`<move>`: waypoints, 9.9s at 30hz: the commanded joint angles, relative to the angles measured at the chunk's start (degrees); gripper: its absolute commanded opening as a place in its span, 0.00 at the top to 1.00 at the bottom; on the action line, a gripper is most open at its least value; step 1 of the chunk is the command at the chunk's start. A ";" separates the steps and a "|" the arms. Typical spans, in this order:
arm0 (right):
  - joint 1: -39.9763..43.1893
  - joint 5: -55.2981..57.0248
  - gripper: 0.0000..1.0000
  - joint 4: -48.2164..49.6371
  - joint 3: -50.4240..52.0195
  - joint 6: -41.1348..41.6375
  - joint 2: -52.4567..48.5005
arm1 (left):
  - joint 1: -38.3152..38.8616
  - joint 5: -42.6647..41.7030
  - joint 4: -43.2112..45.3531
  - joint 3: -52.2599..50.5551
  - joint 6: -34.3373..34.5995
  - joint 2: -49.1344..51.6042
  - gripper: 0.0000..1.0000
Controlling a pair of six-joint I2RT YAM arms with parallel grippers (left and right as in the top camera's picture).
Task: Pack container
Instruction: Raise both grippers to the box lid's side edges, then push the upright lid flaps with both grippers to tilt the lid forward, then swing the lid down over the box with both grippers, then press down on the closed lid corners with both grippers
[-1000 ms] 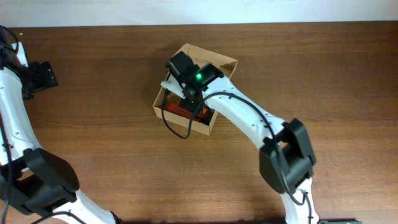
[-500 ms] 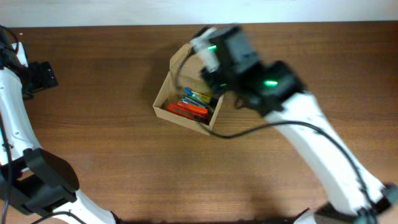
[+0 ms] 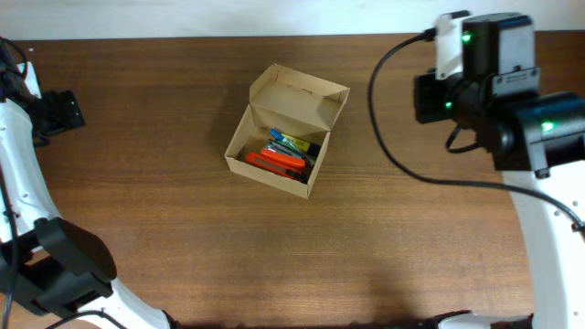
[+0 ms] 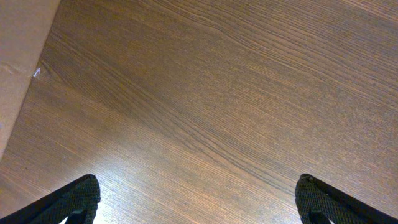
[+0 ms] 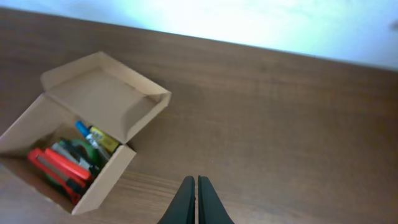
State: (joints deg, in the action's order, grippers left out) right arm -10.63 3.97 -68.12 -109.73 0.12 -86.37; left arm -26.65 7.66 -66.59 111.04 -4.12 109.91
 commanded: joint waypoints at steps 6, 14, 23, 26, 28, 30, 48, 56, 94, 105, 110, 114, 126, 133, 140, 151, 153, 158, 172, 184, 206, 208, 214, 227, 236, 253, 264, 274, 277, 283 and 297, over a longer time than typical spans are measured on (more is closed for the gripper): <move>4.85 -2.45 0.96 -2.01 -0.90 2.05 -3.02 | -0.02 -4.44 -0.02 -0.50 -0.66 -0.42 0.00; 10.78 -7.32 0.96 -4.76 -0.68 1.64 -8.61 | -0.02 -21.55 -1.01 -0.50 -0.70 -0.42 0.00; 12.61 -10.08 0.96 -6.16 -0.68 1.95 -17.99 | 1.42 -35.52 -1.18 -0.50 -0.66 -0.42 0.05; 12.46 -12.59 0.96 -5.79 -0.68 2.34 -20.20 | 2.60 -36.39 -0.44 -0.50 -0.63 -0.42 0.06; 12.48 -14.88 0.96 -5.07 -0.68 2.84 -21.75 | 3.91 -36.37 1.42 -0.50 0.39 -0.42 0.07; 12.44 -14.95 0.97 -4.09 -0.68 4.76 -23.17 | 5.64 -35.36 3.43 -0.50 0.37 -0.42 0.25; 6.58 -18.84 0.96 2.03 -0.68 5.33 -37.29 | 16.17 -26.56 7.08 -0.48 1.03 2.64 0.95; 3.15 -22.05 0.97 7.45 -0.68 6.88 -42.42 | 16.28 -26.51 5.07 -0.48 1.01 5.70 0.98; -2.34 -32.46 0.96 12.92 -1.18 -6.49 -44.94 | 20.39 -31.06 10.67 -0.48 1.95 10.49 0.98; 2.40 -37.03 0.96 11.67 -1.20 -1.99 -44.94 | 14.97 -65.33 13.18 -0.48 3.13 21.27 0.99; 3.06 -41.13 0.96 13.03 -1.20 3.37 -44.94 | 13.68 -73.57 13.00 -0.46 4.98 26.34 0.99; 3.48 -46.56 0.96 16.17 -1.18 9.29 -44.94 | 14.05 -74.77 13.22 -0.15 7.23 28.44 0.99; 5.90 -56.96 0.96 21.35 -1.05 14.45 -44.96 | 14.53 -84.98 17.42 -0.11 13.64 32.04 0.98; 8.28 -60.35 0.96 21.70 0.48 15.41 -45.88 | 15.39 -83.91 17.77 -0.11 14.36 32.92 0.99; 9.49 -70.05 0.96 24.48 4.46 18.86 -50.40 | 15.41 -82.03 18.18 -0.11 15.43 32.92 0.99; 9.64 -75.97 0.97 33.55 4.96 26.86 -54.69 | 15.41 -78.25 18.21 -0.11 15.47 32.92 0.99; 9.51 -75.95 0.96 34.67 4.96 27.41 -54.71 | 15.41 -77.83 18.38 -0.11 15.61 32.92 0.99; 9.49 -75.34 0.96 37.46 4.96 30.88 -55.12 | 15.61 -77.72 20.76 -0.11 17.92 33.46 0.99; 8.31 -74.16 0.96 37.59 5.01 31.89 -57.37 | 17.31 -74.14 23.76 -0.11 21.46 33.81 0.98; 7.08 -73.81 0.96 38.84 5.01 31.89 -57.37 | 21.03 -74.29 24.04 -0.11 23.82 37.64 0.99; 5.64 -79.87 0.97 46.14 4.76 33.51 -57.35 | 22.56 -77.94 29.94 11.06 24.46 38.25 0.99; 5.44 -80.15 0.96 46.80 4.59 34.42 -57.35 | 22.53 -78.47 29.94 12.33 24.48 38.27 0.99; 5.33 -83.06 0.96 48.46 2.62 35.15 -57.24 | 22.56 -80.50 29.88 14.45 24.46 38.25 0.99; 5.31 -83.52 0.96 48.41 -3.52 36.87 -54.34 | 24.28 -80.65 24.13 25.27 21.46 38.25 0.99; 4.72 -81.31 0.96 48.22 -6.01 36.46 -51.60 | 25.03 -63.32 -7.74 39.58 -0.90 38.23 0.99; 0.98 -62.60 0.96 17.59 -6.69 8.57 -44.02 | 27.91 -64.41 -12.11 39.78 -5.88 38.18 0.99; 0.50 -49.59 0.96 5.49 -7.41 0.22 -37.33 | 30.47 -60.19 -15.50 43.47 -7.15 36.50 0.98; 0.17 -46.56 0.96 -0.42 -7.41 -3.21 -36.33 | 30.47 -54.05 -17.59 43.93 -7.15 30.05 0.98; -0.66 -44.41 0.96 -2.34 -7.50 -4.44 -35.76 | 30.56 -50.86 -18.29 43.93 -6.60 28.04 0.98; -4.07 -36.33 0.96 -5.20 -7.50 -5.70 -32.15 | 32.00 -42.10 -24.48 43.93 -6.67 24.90 0.98; -12.66 -11.47 0.96 -10.69 -7.50 -5.01 -21.38 | 34.75 -21.97 -27.43 43.76 -2.99 12.00 0.99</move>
State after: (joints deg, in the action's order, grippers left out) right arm -22.17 -17.58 -77.91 -116.18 -4.91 -109.84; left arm 8.23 -20.40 -93.69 153.77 -8.73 127.74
